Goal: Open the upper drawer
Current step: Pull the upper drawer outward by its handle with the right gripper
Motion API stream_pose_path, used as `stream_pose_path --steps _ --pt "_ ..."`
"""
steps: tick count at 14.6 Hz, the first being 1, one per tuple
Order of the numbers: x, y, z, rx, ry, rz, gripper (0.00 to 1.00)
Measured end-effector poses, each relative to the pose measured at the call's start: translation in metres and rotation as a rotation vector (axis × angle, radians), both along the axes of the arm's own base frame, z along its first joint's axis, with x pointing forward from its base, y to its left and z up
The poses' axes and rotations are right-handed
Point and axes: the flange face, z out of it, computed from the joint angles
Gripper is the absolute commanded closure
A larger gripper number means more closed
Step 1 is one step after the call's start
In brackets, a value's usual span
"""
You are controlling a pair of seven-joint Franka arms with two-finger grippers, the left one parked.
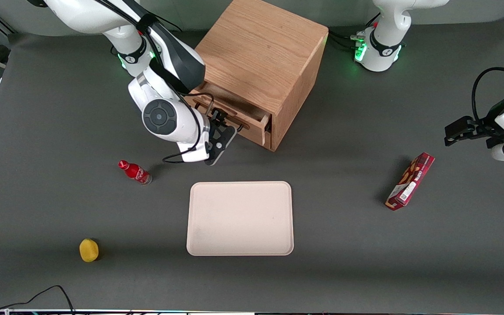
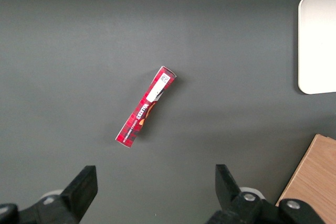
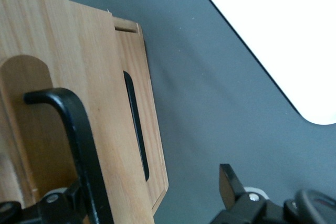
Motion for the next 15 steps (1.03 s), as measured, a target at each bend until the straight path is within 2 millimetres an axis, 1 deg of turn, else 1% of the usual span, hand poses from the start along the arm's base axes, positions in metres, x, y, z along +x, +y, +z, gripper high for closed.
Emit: stream_pose_path --steps 3,7,15 --pt "0.005 -0.004 0.004 -0.003 -0.015 -0.002 0.0" --pt "0.009 -0.007 0.0 -0.019 -0.028 0.016 0.0" --pt "0.027 -0.027 -0.005 -0.007 -0.029 0.015 0.0"
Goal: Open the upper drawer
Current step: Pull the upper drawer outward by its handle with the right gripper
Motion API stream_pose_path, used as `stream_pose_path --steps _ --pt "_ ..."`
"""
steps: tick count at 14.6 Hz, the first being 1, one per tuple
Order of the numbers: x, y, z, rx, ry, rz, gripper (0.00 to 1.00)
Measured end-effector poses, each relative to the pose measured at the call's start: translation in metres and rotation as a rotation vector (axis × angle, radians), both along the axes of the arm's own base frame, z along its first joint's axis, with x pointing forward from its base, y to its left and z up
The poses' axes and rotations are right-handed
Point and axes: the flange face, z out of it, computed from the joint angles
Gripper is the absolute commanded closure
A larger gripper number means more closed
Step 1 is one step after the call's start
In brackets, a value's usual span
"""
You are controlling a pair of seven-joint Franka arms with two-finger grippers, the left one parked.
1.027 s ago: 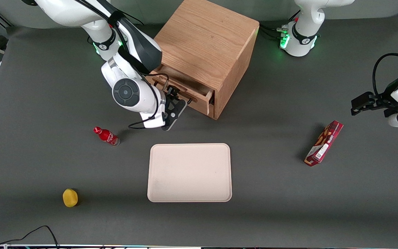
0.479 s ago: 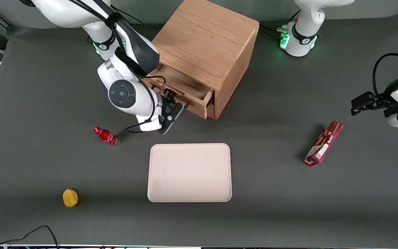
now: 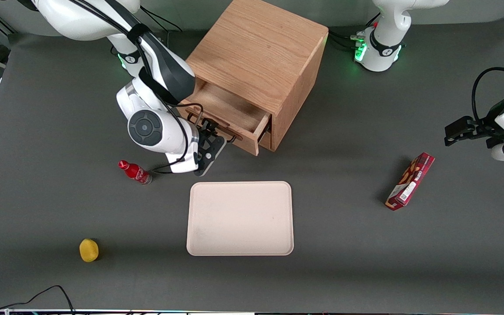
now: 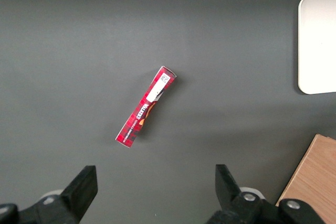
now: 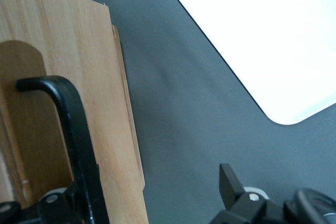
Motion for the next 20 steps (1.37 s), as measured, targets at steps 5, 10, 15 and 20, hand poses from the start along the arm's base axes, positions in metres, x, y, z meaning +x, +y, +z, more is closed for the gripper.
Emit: stream_pose_path --steps 5,10,15,20 --pt "0.009 -0.008 0.002 -0.016 -0.026 0.006 0.0" --pt "0.024 -0.01 0.003 -0.005 -0.04 -0.006 0.0" --pt "0.04 -0.012 -0.001 -0.006 -0.059 -0.008 0.0" --pt "0.053 -0.018 -0.002 -0.014 -0.078 -0.017 0.0"
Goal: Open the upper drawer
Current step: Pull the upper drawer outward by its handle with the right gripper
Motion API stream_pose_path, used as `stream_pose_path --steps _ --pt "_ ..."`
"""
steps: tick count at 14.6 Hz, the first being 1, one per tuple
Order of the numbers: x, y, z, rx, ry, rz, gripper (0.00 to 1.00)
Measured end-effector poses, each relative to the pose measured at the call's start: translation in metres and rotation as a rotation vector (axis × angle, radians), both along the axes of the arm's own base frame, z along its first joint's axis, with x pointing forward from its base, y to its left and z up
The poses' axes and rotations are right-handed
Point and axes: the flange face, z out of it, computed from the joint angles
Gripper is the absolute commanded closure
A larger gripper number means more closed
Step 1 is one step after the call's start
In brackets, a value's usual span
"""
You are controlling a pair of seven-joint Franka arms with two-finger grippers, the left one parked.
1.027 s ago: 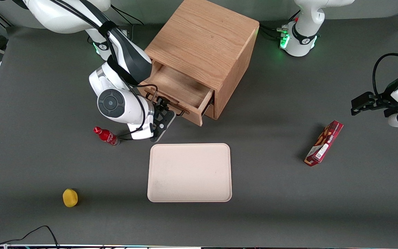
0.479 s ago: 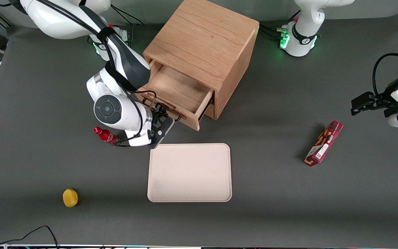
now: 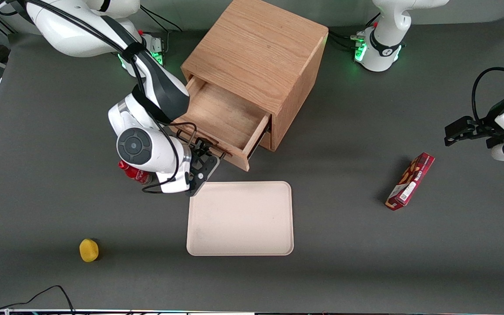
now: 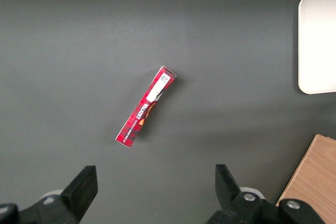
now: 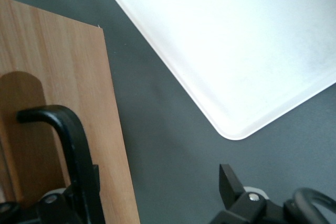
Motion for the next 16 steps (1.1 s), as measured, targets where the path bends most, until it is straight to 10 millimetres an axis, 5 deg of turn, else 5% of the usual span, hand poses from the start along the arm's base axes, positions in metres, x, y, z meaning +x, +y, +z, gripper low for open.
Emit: stream_pose_path --steps 16 --pt "0.033 -0.037 -0.003 -0.018 -0.013 0.015 0.0"
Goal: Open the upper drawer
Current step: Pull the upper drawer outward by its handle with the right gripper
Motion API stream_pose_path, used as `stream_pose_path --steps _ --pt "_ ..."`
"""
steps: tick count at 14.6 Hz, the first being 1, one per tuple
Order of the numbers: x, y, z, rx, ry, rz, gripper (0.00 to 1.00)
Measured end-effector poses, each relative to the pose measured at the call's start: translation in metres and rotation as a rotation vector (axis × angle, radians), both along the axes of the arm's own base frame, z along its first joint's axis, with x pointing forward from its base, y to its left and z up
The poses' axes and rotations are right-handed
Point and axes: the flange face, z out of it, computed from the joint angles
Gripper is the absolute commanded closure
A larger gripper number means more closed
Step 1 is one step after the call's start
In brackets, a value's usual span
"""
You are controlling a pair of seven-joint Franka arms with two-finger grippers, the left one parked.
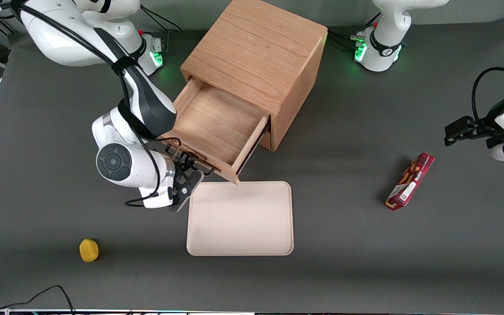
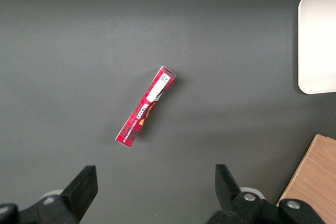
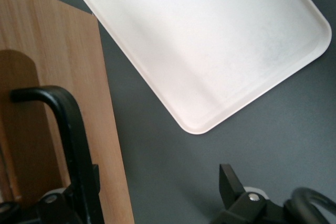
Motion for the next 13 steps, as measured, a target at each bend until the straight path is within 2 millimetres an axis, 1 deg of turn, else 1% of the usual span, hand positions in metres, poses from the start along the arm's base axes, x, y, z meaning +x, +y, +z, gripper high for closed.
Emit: stream_pose_path --steps 3,6,10,13 --pt "0.007 -0.003 0.0 0.001 0.011 0.0 0.0" --pt "0.019 -0.014 0.005 0.0 -0.01 -0.002 0.0" --pt "0.022 -0.018 0.007 -0.004 -0.011 0.0 0.0" --pt "0.025 -0.023 0.014 -0.008 -0.011 0.001 0.0"
